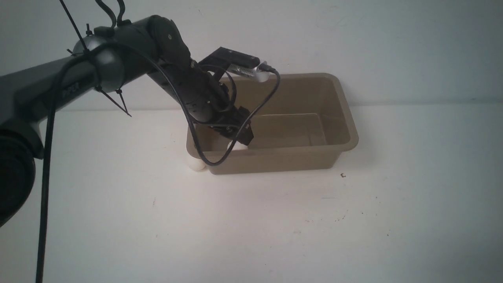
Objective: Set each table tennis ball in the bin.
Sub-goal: Use the left arm to put the table tennis ball into the box, then use the left arm to clamp the table tennis ball closest to it
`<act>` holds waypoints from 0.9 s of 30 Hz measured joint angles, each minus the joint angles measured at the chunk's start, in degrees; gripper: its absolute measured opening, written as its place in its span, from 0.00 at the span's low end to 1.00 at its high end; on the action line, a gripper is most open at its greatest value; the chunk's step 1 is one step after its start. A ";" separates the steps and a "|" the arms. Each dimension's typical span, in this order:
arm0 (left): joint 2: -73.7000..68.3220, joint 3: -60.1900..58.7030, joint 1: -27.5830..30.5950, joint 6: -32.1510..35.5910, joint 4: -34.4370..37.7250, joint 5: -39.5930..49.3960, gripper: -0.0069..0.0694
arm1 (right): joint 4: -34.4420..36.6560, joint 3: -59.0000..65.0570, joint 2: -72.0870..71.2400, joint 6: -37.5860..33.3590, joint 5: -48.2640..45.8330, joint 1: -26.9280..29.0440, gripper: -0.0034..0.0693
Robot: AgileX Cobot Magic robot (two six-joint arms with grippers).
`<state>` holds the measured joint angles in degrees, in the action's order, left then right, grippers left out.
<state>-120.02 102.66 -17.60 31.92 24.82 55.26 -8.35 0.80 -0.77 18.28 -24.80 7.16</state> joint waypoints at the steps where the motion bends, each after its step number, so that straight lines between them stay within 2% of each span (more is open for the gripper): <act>1: 0.00 1.46 0.44 0.85 -0.20 2.25 0.82 | 0.00 0.00 0.00 0.00 0.00 0.00 0.02; 6: 3.47 6.76 5.01 2.46 -1.61 12.37 0.76 | 0.00 0.00 0.00 0.00 0.00 0.00 0.02; 9: 10.05 7.62 10.98 2.46 -0.98 14.23 0.65 | 0.00 0.00 0.00 0.00 0.00 0.00 0.02; 11: 15.16 8.00 16.11 2.74 0.07 15.06 0.52 | 0.00 0.00 0.00 0.00 0.00 0.00 0.02; 12: 15.58 8.00 16.59 2.75 0.13 15.12 0.51 | 0.00 0.00 0.00 0.00 0.00 0.00 0.02; 13: 18.65 8.19 19.97 3.14 0.67 15.30 0.40 | 0.00 0.00 0.00 0.00 0.00 0.00 0.02; 14: 19.30 8.25 21.37 3.32 0.86 15.38 0.35 | 0.00 0.00 0.00 0.00 0.00 0.00 0.02; 15: 21.30 8.19 24.87 4.23 2.04 15.49 0.23 | 0.00 0.00 0.00 0.00 0.00 0.00 0.02; 17: 22.68 6.89 28.34 6.02 5.06 15.49 0.14 | 0.00 0.00 0.00 0.00 0.00 0.00 0.02; 20: 23.03 3.06 30.47 10.04 9.48 15.44 0.09 | 0.00 0.00 0.00 0.00 0.00 0.00 0.02; 23: 22.43 -3.85 30.64 14.63 10.91 15.44 0.09 | 0.00 0.00 0.00 0.00 0.00 0.00 0.02; 27: 20.69 -12.39 30.64 15.63 11.58 14.39 0.09 | 0.00 0.00 0.00 0.00 0.00 0.00 0.02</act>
<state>-99.33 90.27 13.04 47.55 36.40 69.65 -8.35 0.80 -0.77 18.28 -24.80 7.16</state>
